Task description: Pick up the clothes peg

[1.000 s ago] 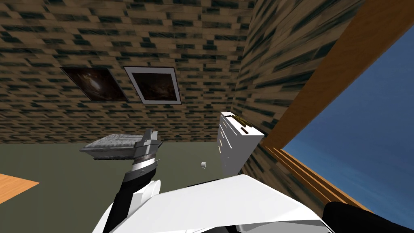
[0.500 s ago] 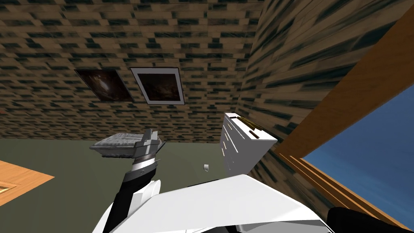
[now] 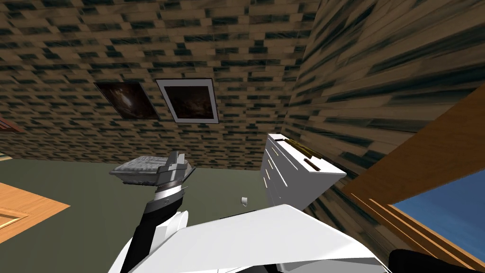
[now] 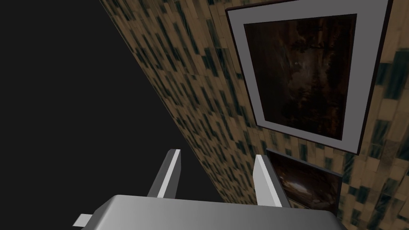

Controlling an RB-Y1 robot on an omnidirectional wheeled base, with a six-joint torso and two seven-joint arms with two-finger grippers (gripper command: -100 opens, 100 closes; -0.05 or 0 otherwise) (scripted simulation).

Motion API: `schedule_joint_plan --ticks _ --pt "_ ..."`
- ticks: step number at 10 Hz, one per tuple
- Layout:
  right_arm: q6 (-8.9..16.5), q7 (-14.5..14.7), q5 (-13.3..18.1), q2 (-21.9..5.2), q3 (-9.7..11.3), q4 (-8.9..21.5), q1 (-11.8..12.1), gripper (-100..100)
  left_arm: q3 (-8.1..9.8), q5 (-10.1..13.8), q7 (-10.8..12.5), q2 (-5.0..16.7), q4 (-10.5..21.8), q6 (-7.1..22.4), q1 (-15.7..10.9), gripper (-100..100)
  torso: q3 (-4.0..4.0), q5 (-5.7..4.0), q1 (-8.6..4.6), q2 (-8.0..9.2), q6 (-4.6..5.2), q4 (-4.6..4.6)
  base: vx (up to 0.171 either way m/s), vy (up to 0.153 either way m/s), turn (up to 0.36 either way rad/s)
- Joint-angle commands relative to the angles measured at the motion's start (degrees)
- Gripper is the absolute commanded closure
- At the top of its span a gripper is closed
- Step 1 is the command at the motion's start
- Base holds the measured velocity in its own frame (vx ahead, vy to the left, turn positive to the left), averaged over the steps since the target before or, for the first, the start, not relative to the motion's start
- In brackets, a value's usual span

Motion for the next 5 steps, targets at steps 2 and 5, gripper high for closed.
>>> schedule_joint_plan --ticks 2,5 --pt "-1.1 0.2 -0.1 -3.1 -0.2 3.2 2.2 -100 0.00 0.0 0.0 0.0 0.0 0.0 0.0 0 -0.03 0.00 0.04 -0.07 -0.03 0.00 0.134 0.070 0.051" --pt "-3.7 0.5 -0.3 -8.0 -0.6 8.9 5.7 -100 0.00 0.0 0.0 0.0 0.0 0.0 0.0 0 0.00 -0.03 -0.12 -0.01 -0.01 0.00 0.148 0.042 0.049"
